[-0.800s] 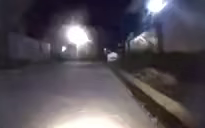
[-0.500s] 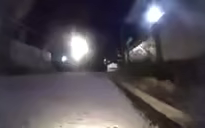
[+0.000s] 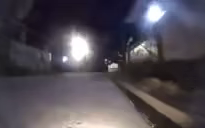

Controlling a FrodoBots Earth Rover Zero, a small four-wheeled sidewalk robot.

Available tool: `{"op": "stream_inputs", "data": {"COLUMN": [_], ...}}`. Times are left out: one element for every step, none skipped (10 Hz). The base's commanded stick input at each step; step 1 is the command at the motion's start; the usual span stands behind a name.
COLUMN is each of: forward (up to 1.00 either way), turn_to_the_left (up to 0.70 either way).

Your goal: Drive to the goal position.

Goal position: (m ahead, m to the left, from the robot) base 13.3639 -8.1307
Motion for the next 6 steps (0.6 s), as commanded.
{"op": "stream_inputs", "data": {"forward": [0.70,0.70,0.70,0.70,0.70,0.70], "turn_to_the_left": [0.00,0.00,0.00,0.00,0.00,0.00]}}
